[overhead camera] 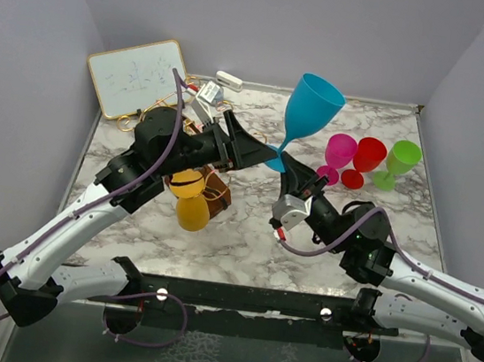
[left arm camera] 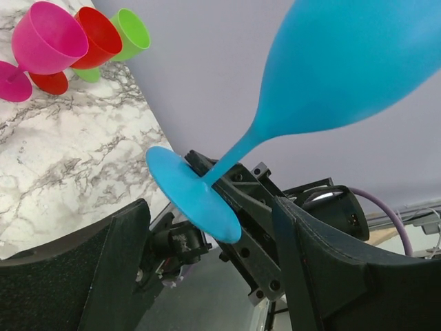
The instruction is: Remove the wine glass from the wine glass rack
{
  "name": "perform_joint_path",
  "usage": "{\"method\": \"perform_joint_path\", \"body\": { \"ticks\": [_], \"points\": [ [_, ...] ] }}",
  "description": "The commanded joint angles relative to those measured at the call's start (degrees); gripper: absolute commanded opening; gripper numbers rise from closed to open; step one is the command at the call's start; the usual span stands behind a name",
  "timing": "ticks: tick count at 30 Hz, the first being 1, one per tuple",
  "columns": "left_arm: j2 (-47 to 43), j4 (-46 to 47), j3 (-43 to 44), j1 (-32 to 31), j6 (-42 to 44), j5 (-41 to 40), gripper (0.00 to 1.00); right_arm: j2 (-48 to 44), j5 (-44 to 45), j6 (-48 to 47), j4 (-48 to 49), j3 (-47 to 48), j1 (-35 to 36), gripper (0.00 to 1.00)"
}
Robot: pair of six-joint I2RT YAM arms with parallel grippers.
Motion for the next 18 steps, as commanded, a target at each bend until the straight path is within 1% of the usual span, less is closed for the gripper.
{"method": "perform_joint_path", "body": {
  "ticks": [1, 4, 6, 8, 9, 11, 12, 13, 17, 18],
  "points": [
    [0.90, 3.13, -0.26, -0.23, -0.68, 2.01, 0.70, 1.63, 2.09, -2.73, 3.43, 1.03, 1.90, 0.04],
    [2.12, 3.99, 0.22, -0.27, -0.66, 2.61, 0.62, 2.28, 2.62, -3.69, 4.29, 0.96, 3.17, 0.04],
    [2.82, 5.01, 0.36, -0.28, -1.03, 3.61, 0.52, 2.60, 3.33, -4.63, 4.60, 0.93, 3.50, 0.04],
    [3.00, 5.70, 0.22, -0.27, -1.27, 4.27, 0.35, 2.78, 4.39, -5.44, 4.64, 0.77, 4.69, 0.04],
    [2.86, 5.86, 0.00, -0.27, -1.43, 4.33, 0.24, 2.77, 4.95, -5.81, 4.81, 0.54, 4.92, 0.04],
    [2.27, 5.95, -0.59, -0.27, -1.47, 4.05, 0.09, 2.49, 6.04, -6.10, 5.40, -0.21, 5.07, 0.06],
    [1.81, 5.87, -0.85, -0.23, -1.37, 3.82, 0.03, 2.22, 6.48, -6.05, 5.45, -0.51, 5.07, 0.08],
    [1.29, 5.63, -0.99, -0.27, -1.03, 3.49, 0.00, 1.94, 6.90, -5.60, 5.52, -0.76, 5.09, 0.14],
    [-0.95, 2.37, -0.23, -0.27, 1.48, -0.52, 0.00, -0.14, 8.83, -0.65, 2.07, -0.57, 5.17, 0.32],
    [-1.66, 1.16, 0.31, -0.27, 2.41, -2.11, 0.00, -1.13, 8.97, 1.36, 0.14, -0.41, 5.17, 0.34]
  ]
}}
